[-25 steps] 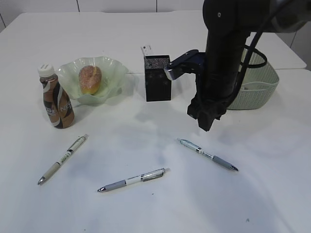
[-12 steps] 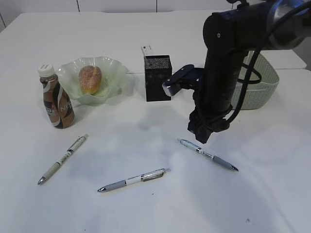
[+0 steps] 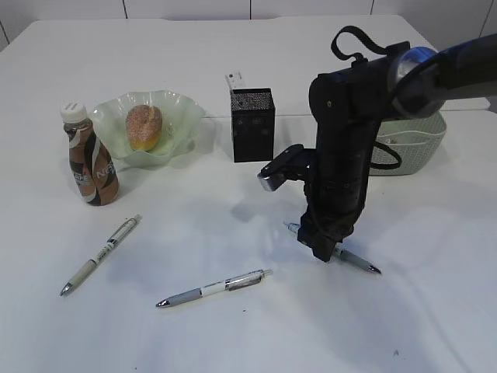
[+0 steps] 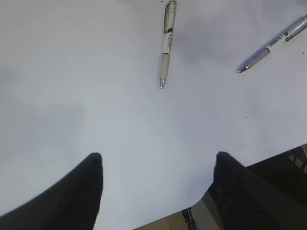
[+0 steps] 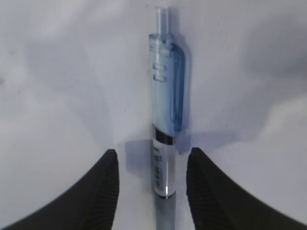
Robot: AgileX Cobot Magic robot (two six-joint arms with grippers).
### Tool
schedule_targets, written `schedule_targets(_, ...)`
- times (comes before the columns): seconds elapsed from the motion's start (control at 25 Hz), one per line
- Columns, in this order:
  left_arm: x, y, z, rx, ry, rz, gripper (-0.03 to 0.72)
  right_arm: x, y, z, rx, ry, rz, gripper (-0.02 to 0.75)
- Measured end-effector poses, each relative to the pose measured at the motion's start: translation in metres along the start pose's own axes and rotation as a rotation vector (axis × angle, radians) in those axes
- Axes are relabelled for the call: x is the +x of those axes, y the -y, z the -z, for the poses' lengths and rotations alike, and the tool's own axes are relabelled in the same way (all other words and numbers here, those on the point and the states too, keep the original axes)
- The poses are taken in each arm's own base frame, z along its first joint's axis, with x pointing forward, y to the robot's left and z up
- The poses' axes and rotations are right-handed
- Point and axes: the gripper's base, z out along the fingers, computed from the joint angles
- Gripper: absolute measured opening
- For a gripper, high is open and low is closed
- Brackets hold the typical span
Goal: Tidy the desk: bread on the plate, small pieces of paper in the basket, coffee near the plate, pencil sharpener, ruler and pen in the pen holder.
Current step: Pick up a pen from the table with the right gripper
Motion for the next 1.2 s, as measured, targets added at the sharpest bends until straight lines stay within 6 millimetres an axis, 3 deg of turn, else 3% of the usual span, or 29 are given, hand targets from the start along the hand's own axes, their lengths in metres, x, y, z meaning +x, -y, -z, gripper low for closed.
schedule_targets(1.04, -0.0004, -0.0005, 0.0, -0.006, 0.004, -0.002, 0.509, -0.0023, 0.0021, -0.0148, 0.002, -0.018, 0.007, 0.372)
schedule_targets(1.2, -0.0004, -0.0005, 0.0, -0.006, 0.004, -0.002, 0.508, -0.0027, 0.0027, -0.0155, 0.003, -0.024, 0.009, 0.312)
